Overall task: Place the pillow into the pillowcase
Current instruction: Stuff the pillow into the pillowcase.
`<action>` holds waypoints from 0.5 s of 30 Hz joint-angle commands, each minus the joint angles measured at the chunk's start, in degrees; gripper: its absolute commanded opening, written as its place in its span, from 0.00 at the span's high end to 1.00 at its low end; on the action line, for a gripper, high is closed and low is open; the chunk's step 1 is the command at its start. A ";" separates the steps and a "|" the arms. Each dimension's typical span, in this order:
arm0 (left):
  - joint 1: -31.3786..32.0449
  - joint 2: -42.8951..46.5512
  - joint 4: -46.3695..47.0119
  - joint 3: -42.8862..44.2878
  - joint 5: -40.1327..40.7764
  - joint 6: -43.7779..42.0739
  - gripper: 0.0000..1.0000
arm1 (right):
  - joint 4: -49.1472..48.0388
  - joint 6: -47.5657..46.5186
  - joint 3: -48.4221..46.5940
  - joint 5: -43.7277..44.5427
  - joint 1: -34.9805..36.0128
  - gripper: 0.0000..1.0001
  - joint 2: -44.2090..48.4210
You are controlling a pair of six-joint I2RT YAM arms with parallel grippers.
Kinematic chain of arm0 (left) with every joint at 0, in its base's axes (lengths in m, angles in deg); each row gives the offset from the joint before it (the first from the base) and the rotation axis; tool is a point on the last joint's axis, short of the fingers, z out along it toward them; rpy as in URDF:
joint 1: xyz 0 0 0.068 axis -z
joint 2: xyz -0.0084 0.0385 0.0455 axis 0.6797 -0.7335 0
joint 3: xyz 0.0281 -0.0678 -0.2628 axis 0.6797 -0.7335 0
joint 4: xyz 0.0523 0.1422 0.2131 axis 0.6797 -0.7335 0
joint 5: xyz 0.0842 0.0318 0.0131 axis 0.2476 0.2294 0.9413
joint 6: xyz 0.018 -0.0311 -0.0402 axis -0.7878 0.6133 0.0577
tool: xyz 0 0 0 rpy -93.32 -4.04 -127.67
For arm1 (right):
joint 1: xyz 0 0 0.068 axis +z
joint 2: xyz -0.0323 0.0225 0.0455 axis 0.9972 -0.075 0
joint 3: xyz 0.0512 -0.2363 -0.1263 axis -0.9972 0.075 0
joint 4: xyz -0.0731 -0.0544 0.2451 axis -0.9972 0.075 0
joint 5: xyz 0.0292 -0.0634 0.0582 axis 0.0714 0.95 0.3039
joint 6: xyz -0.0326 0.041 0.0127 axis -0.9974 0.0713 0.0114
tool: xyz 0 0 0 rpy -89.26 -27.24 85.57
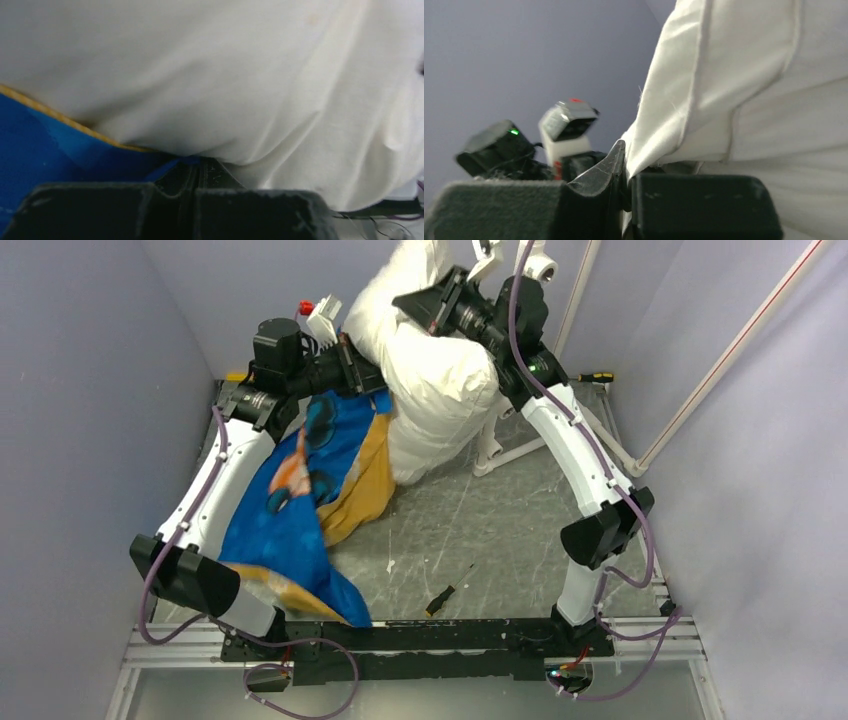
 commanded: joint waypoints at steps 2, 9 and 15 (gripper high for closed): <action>-0.09 -1.88 30.88 10.28 9.59 -7.54 1.00 | -13.68 -2.22 -20.52 -7.03 3.55 1.00 -1.95; 1.00 -4.12 41.17 8.08 8.63 -9.54 1.00 | -17.60 -1.15 -22.34 -7.13 3.53 1.00 -4.14; 4.64 5.44 45.13 -12.11 9.36 -15.87 1.00 | -17.07 4.36 -18.97 -14.20 4.12 1.00 -6.31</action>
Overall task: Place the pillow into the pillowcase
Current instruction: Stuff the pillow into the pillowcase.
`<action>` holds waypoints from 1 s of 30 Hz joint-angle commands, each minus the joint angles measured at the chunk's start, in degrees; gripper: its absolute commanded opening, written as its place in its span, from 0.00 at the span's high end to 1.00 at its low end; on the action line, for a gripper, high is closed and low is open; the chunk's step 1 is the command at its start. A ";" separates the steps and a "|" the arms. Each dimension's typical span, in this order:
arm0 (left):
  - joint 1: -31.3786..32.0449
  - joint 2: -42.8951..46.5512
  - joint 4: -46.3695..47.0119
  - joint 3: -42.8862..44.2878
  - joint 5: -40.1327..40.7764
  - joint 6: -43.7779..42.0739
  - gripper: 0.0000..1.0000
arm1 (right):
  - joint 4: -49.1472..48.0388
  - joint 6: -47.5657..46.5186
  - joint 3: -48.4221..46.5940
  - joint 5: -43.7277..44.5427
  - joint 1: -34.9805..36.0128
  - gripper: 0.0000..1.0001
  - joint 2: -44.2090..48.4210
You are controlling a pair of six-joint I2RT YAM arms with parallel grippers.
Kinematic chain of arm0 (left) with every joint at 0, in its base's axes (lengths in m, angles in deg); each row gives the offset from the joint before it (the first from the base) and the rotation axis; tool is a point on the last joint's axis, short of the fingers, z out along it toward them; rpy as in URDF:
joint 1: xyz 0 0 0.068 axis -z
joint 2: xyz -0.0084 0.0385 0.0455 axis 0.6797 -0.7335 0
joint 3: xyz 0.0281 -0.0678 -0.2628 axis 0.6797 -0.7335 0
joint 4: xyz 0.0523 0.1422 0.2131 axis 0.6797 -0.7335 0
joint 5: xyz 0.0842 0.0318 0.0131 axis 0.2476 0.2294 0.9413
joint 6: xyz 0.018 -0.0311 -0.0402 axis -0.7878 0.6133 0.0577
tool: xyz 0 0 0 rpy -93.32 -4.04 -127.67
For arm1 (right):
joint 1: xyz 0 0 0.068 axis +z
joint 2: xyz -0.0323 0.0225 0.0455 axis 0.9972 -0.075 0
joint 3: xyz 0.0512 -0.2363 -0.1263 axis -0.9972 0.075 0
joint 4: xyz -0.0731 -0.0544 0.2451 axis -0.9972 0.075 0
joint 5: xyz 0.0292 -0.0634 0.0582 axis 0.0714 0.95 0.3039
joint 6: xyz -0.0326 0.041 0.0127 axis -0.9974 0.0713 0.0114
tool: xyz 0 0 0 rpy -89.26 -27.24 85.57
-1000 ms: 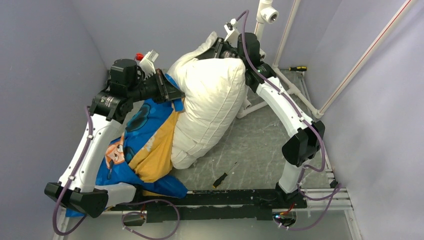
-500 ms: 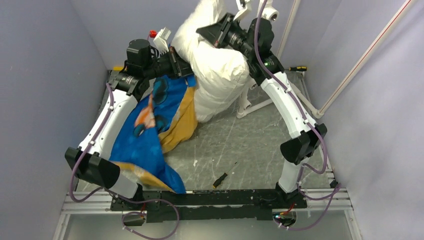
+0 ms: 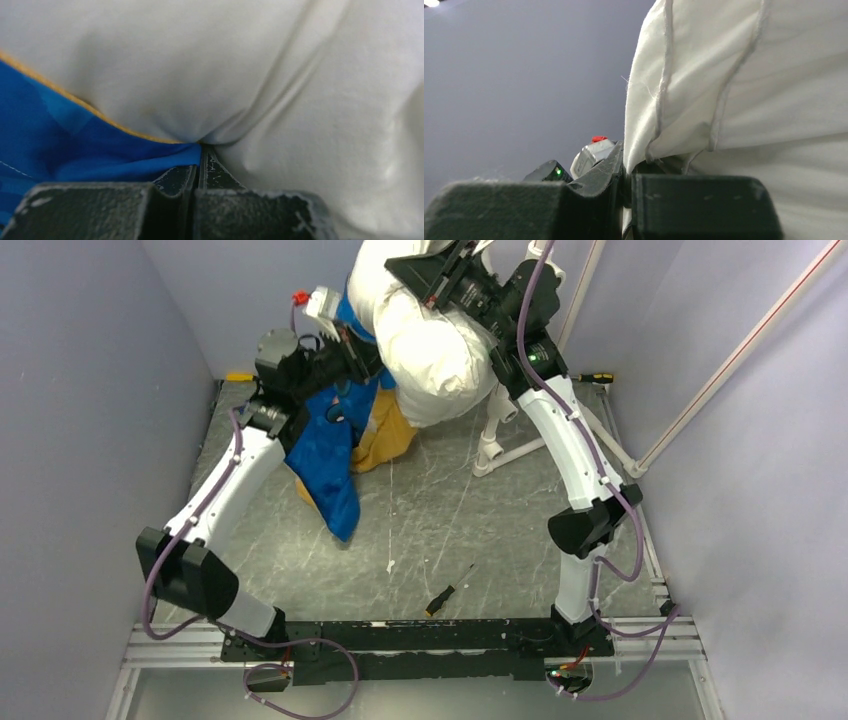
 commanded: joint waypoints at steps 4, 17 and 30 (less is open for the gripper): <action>6.62 14.23 8.02 -14.22 7.39 -11.38 1.00 | -8.96 5.71 0.74 -15.27 5.77 1.00 -0.95; 7.08 44.00 -29.45 -26.02 30.60 -13.53 0.28 | -14.03 13.61 22.17 -21.76 12.05 1.00 -2.85; 7.08 41.28 -57.12 -6.00 32.27 -4.36 0.03 | -9.52 18.31 11.29 -24.74 18.28 0.85 -15.37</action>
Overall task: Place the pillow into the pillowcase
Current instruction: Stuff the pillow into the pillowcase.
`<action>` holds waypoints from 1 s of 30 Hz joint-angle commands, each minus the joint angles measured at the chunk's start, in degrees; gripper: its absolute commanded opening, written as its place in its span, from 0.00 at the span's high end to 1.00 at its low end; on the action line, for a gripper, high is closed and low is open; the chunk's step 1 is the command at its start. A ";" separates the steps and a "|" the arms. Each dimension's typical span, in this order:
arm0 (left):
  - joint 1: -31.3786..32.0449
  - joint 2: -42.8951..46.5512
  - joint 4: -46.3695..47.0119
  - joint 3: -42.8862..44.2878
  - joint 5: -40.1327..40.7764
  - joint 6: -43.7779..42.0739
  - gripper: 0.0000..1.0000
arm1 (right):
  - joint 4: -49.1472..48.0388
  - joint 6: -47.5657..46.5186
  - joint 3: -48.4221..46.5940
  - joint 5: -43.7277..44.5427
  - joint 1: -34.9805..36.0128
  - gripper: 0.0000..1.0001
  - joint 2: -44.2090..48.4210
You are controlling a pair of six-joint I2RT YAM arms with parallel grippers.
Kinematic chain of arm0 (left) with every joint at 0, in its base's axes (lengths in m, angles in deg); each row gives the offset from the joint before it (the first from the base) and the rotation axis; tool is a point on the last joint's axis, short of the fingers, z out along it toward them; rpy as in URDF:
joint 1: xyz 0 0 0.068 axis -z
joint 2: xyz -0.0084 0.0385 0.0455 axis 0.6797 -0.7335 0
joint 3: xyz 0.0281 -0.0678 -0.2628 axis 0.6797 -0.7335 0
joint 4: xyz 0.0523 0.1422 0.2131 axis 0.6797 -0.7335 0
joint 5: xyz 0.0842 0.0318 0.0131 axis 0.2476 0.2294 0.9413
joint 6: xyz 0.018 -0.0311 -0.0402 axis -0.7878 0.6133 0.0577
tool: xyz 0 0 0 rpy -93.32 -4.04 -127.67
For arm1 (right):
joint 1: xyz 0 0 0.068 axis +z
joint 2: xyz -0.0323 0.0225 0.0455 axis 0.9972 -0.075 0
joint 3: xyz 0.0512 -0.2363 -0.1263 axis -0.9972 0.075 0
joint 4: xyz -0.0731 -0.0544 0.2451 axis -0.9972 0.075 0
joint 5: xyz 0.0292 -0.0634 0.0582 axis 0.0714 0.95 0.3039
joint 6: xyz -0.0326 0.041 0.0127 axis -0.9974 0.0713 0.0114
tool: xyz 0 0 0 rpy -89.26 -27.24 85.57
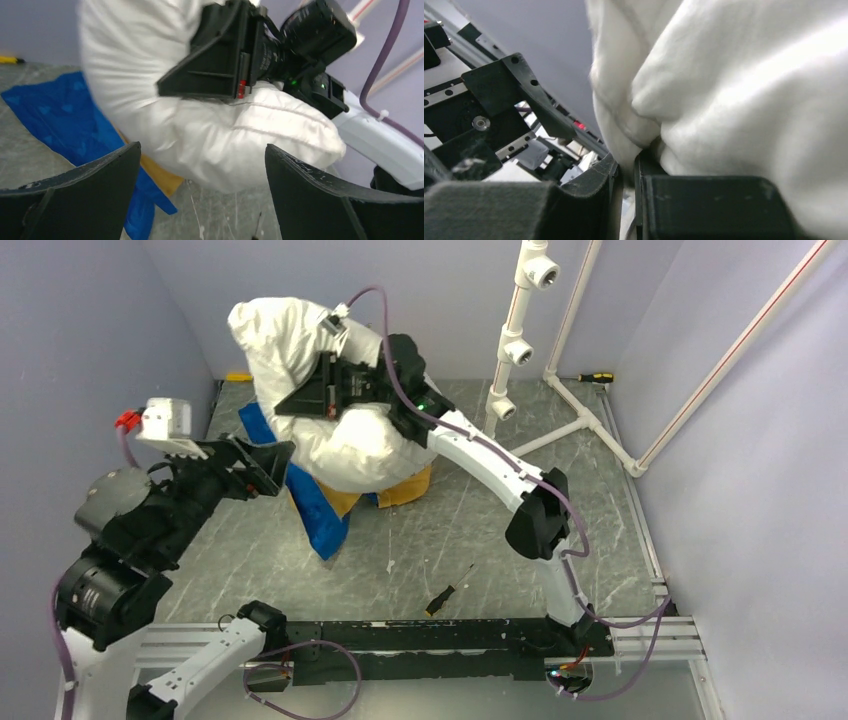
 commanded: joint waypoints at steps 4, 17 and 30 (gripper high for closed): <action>0.22 -9.55 -5.27 -3.51 -15.17 8.18 0.04 | 1.16 4.25 0.54 -0.46 1.22 0.82 -3.75; 0.22 -12.09 -10.61 -11.15 -1.55 17.09 1.00 | 0.78 6.20 3.38 2.03 -3.65 0.42 0.40; 0.22 -7.33 -36.05 -1.42 36.13 29.88 1.00 | 32.56 -18.29 6.61 15.01 -12.93 0.00 16.42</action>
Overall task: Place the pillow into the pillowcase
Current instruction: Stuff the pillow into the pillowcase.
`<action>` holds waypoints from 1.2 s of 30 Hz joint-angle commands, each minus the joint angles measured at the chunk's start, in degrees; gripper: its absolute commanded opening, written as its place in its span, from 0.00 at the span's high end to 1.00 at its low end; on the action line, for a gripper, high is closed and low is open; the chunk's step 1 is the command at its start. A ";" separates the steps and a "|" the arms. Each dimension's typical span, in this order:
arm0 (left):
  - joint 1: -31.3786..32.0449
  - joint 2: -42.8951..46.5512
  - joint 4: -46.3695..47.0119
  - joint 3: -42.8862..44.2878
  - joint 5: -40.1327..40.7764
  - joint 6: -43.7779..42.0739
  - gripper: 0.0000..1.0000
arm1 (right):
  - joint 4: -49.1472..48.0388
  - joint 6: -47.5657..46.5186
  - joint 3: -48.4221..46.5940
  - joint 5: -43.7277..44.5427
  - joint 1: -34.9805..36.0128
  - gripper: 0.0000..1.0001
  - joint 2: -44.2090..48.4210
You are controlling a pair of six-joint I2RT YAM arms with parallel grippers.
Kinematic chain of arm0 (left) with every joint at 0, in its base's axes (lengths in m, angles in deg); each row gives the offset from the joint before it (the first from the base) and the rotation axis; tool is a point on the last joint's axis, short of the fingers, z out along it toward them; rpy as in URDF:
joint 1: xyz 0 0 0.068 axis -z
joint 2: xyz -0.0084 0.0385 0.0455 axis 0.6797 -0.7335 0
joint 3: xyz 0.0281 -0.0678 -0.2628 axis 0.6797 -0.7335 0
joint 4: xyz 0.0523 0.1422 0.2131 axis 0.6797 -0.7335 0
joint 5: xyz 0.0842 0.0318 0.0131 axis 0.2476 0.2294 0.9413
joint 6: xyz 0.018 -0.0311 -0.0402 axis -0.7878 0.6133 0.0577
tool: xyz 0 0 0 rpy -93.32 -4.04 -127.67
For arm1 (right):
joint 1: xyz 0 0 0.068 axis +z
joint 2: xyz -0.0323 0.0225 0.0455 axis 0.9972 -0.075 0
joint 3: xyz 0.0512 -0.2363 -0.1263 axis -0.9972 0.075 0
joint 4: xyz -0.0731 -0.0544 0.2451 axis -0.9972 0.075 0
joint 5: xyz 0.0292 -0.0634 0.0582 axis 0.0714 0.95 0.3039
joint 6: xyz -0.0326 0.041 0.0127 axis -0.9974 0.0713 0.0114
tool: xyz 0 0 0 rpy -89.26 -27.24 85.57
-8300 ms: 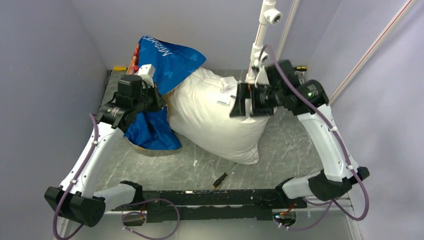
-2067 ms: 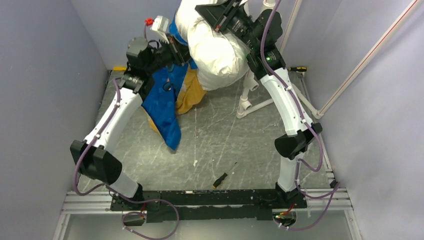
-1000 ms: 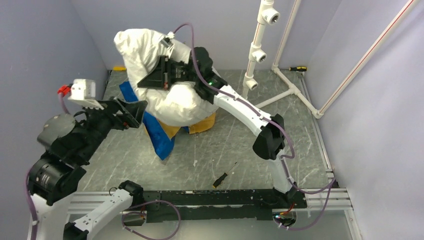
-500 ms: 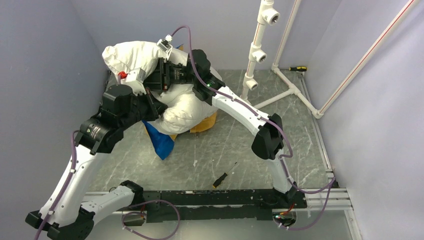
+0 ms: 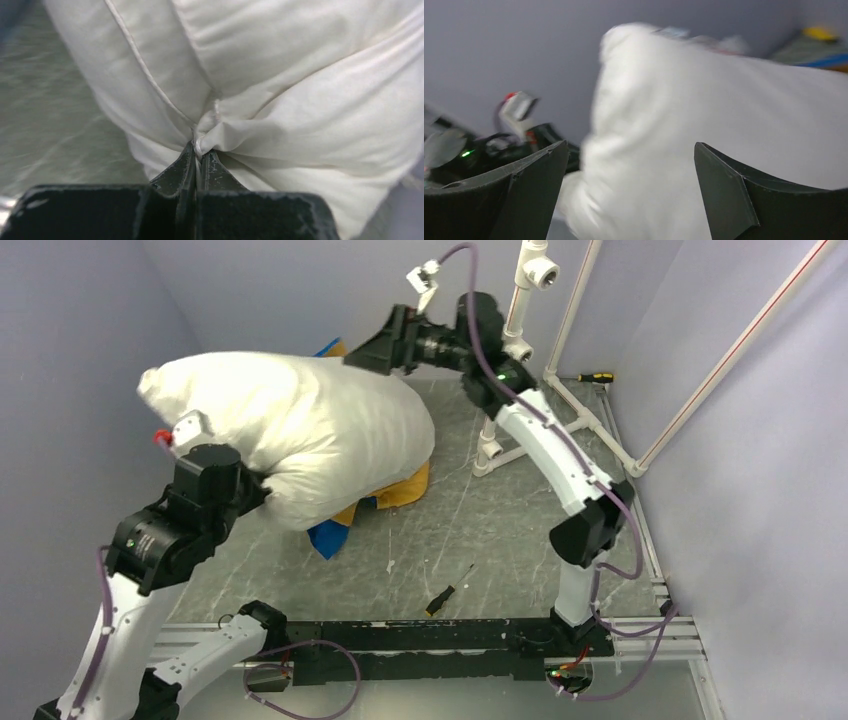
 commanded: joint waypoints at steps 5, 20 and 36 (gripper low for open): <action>-0.61 0.96 -21.71 9.69 26.54 0.79 0.81 | 21.63 -17.13 11.71 13.61 -4.56 0.00 7.85; -0.61 -1.60 4.66 16.07 15.89 -43.69 0.12 | 17.45 -11.84 21.35 12.49 -6.07 0.01 2.55; -0.68 -32.61 9.65 15.20 -20.51 -36.58 0.15 | 30.96 -20.55 4.50 18.00 -4.22 0.36 -9.00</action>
